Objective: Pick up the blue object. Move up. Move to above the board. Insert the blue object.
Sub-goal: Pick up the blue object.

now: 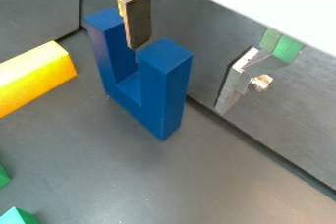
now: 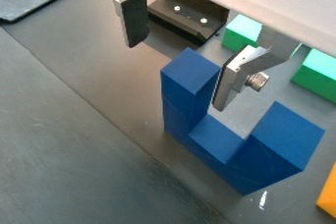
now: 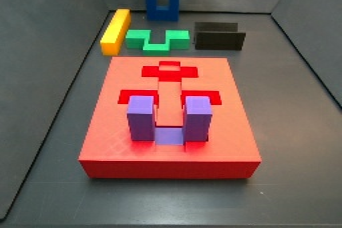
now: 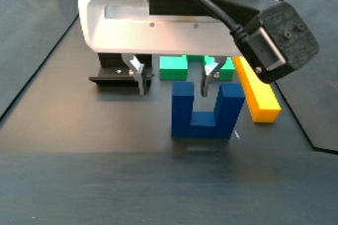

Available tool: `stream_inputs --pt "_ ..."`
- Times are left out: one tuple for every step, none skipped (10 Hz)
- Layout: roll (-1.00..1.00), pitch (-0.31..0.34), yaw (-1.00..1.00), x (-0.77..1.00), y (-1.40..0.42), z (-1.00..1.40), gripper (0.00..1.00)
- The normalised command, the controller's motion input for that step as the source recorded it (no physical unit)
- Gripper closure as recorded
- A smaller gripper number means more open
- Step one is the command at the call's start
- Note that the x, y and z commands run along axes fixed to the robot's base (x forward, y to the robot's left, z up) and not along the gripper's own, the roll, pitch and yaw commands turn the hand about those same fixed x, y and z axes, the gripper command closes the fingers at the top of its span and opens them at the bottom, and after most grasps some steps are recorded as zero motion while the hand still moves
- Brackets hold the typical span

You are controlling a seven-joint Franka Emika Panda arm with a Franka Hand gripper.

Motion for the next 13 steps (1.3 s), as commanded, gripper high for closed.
stream_inputs --pt "0.08 0.0 0.0 -0.03 0.16 -0.14 0.0" --pt "0.08 0.0 0.0 -0.02 0.05 -0.18 0.0" --pt "0.11 -0.021 0.0 -0.01 0.0 -0.22 0.0" --pt "0.15 -0.011 0.0 0.0 0.0 -0.23 0.0" --pt "0.14 0.0 0.0 0.0 -0.02 -0.19 0.0" --pt "0.08 0.0 0.0 0.0 0.0 -0.09 0.0" --pt "0.03 0.0 0.0 0.0 0.0 0.0 0.0" --pt "0.01 0.0 0.0 0.0 0.0 0.0 0.0" --pt "0.0 0.0 0.0 0.0 0.0 0.0 0.0" --pt "0.0 0.0 0.0 0.0 0.0 0.0 1.0" --pt "0.0 0.0 0.0 0.0 0.0 0.0 1.0" --pt "0.0 0.0 0.0 0.0 0.0 0.0 1.0" --pt "0.0 0.0 0.0 0.0 0.0 0.0 1.0"
